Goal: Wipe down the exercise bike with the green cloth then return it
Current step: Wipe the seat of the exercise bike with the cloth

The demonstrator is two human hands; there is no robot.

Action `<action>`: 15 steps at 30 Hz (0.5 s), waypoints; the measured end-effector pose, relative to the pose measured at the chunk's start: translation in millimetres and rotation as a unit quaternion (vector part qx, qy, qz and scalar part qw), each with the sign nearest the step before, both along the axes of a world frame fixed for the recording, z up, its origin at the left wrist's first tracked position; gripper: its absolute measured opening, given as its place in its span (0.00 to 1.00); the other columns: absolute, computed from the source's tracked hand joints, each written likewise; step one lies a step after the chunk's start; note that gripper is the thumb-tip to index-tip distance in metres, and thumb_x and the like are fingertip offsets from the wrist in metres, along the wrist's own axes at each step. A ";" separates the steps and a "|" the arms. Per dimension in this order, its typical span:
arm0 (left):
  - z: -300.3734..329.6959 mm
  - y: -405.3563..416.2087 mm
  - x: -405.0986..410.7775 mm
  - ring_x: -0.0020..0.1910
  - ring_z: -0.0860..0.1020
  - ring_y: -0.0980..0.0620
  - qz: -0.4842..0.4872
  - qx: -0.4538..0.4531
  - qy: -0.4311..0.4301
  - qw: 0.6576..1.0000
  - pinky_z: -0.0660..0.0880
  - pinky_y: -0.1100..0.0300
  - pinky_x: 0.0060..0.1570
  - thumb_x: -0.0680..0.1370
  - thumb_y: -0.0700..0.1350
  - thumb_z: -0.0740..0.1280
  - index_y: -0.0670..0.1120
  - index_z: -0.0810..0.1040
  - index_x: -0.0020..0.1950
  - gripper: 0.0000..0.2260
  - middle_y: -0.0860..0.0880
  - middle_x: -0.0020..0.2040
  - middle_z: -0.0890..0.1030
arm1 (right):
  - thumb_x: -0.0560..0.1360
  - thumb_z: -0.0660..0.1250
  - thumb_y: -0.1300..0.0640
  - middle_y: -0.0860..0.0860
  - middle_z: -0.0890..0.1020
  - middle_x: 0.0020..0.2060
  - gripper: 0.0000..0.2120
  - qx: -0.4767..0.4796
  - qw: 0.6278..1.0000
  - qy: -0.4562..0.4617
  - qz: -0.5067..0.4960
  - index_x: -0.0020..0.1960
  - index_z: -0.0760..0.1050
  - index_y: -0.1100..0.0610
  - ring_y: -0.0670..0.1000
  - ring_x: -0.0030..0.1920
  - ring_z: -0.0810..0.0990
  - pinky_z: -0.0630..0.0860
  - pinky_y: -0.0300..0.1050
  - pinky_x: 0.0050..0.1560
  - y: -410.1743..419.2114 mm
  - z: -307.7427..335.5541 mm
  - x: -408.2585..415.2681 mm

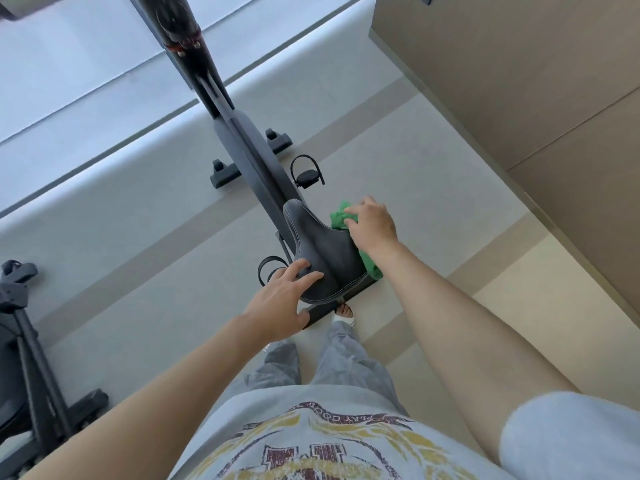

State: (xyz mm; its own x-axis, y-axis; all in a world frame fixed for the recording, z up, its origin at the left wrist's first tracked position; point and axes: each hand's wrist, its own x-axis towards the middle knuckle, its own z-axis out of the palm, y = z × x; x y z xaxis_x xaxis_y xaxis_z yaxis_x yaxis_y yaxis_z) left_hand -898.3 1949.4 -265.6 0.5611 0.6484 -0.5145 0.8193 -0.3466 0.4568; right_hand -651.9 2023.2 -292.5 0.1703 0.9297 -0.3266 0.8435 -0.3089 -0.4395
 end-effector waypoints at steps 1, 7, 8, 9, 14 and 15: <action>0.9 0.0 -0.7 0.75 0.66 0.43 -0.003 -0.001 0.000 1.000 0.73 0.49 0.71 0.77 0.49 0.69 0.58 0.63 0.82 0.33 0.53 0.81 0.58 | 0.83 0.68 0.55 0.55 0.78 0.59 0.14 -0.001 1.000 -0.001 0.001 0.67 0.83 0.51 0.61 0.59 0.75 0.77 0.53 0.61 -2.4 0.9 -1.5; 1.4 -8.7 -5.0 0.79 0.60 0.44 0.002 -0.010 -0.006 1.000 0.64 0.51 0.78 0.77 0.46 0.69 0.57 0.60 0.84 0.37 0.52 0.83 0.54 | 0.80 0.72 0.59 0.55 0.79 0.56 0.13 0.126 0.991 -0.010 -0.038 0.63 0.84 0.54 0.61 0.52 0.75 0.79 0.56 0.52 -84.1 17.2 -29.9; 0.7 -9.2 -5.4 0.80 0.59 0.44 0.003 -0.013 -0.007 1.000 0.63 0.52 0.78 0.77 0.46 0.68 0.57 0.60 0.84 0.37 0.52 0.84 0.54 | 0.79 0.73 0.60 0.55 0.79 0.56 0.12 0.136 0.990 -0.015 -0.025 0.62 0.84 0.54 0.61 0.51 0.75 0.80 0.56 0.52 -98.5 18.7 -37.1; 0.4 -8.8 -5.7 0.80 0.58 0.44 0.005 -0.016 -0.010 1.000 0.62 0.52 0.79 0.77 0.47 0.68 0.57 0.59 0.85 0.37 0.52 0.84 0.54 | 0.78 0.74 0.60 0.56 0.79 0.56 0.12 0.142 0.990 -0.023 -0.007 0.62 0.85 0.55 0.61 0.50 0.75 0.80 0.56 0.51 -111.2 19.0 -44.5; -1.8 -9.1 -12.6 0.82 0.57 0.47 0.006 -0.029 -0.031 0.999 0.57 0.56 0.80 0.77 0.46 0.68 0.57 0.59 0.85 0.37 0.55 0.86 0.52 | 0.78 0.74 0.62 0.58 0.81 0.56 0.12 0.170 0.984 -0.049 0.027 0.60 0.86 0.56 0.63 0.49 0.77 0.81 0.57 0.50 -108.3 13.4 -54.6; -2.4 -10.9 -15.0 0.83 0.56 0.49 0.004 -0.033 -0.034 0.999 0.56 0.57 0.80 0.78 0.46 0.68 0.58 0.58 0.85 0.37 0.56 0.86 0.51 | 0.78 0.74 0.62 0.58 0.81 0.56 0.11 0.173 0.983 -0.051 0.029 0.60 0.86 0.55 0.63 0.49 0.77 0.80 0.56 0.49 -96.8 13.1 -54.5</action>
State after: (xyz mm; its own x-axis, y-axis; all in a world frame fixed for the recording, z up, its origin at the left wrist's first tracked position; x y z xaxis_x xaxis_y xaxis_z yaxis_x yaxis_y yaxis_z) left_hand -913.3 1938.5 -268.0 0.5922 0.6182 -0.5168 0.7874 -0.3079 0.5340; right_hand -706.4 1926.4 -279.4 0.1295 0.9912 0.0272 0.9006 -0.1061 -0.4214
